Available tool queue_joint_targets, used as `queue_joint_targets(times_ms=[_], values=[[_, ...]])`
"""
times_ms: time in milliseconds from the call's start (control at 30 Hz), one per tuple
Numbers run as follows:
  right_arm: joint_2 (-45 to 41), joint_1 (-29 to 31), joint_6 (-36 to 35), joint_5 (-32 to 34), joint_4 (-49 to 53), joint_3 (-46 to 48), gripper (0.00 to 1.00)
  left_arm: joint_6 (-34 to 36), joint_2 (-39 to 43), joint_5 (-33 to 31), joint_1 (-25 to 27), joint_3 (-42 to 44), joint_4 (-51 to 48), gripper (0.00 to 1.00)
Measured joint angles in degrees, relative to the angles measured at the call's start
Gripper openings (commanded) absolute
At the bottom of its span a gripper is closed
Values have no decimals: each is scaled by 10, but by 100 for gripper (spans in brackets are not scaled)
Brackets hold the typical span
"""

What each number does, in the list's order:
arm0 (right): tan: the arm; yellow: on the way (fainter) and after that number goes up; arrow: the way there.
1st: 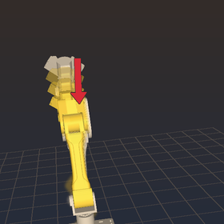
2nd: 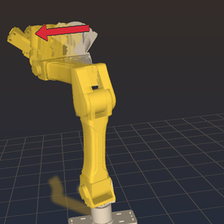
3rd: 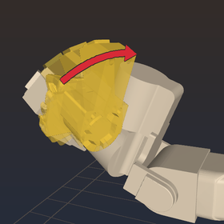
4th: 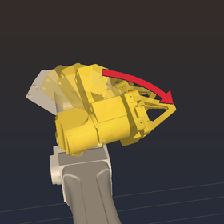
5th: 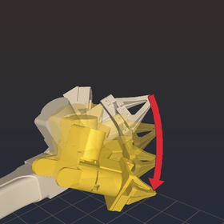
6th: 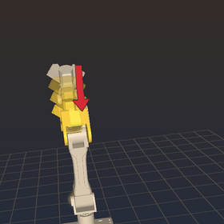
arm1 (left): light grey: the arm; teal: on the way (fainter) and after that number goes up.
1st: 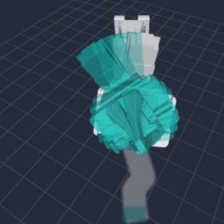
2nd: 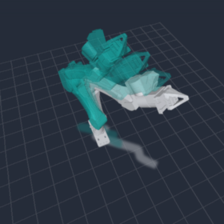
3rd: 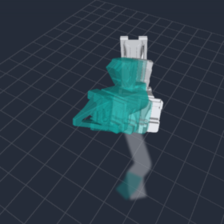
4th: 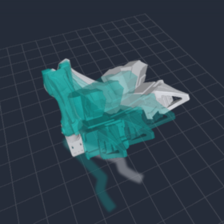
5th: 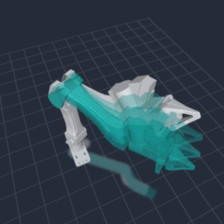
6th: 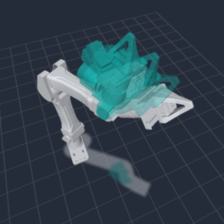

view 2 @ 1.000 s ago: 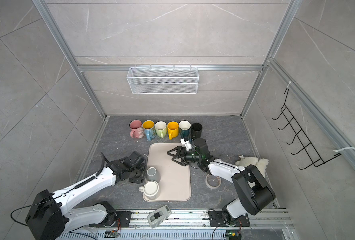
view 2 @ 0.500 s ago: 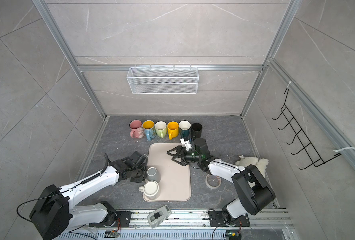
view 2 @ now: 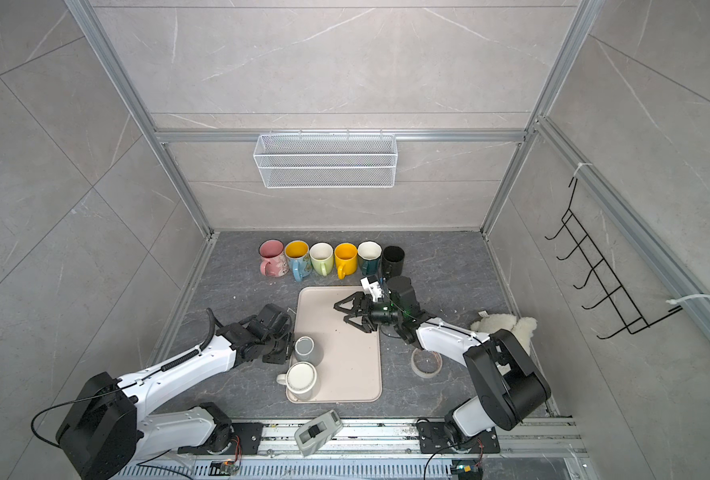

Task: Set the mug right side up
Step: 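Grasp the grey mug's handle with the left gripper, then lift and rotate the grey mug upright toward the right gripper with the left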

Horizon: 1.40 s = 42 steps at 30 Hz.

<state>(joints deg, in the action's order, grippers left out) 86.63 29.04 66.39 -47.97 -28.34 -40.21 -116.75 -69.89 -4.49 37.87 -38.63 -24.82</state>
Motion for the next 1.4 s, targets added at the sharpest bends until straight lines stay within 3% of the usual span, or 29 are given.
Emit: queue_joint_targets(times_ms=[267, 467, 700, 1067, 1400], values=[[0, 0, 0, 0, 3, 0, 79, 18, 1, -15, -6, -2, 11, 5], [0, 0, -1, 0, 7, 0, 79, 97, 1, -50, -16, -24, 18, 0], [-2, 0, -5, 0, 17, 0, 79, 263, 1, -54, -23, -37, 96, 0], [-15, 0, -50, 0, 93, -25, 77, 540, 5, 36, -23, -66, 184, 0], [-50, 0, -121, 9, 199, -76, 75, 721, 95, 45, -3, -38, 227, 0]])
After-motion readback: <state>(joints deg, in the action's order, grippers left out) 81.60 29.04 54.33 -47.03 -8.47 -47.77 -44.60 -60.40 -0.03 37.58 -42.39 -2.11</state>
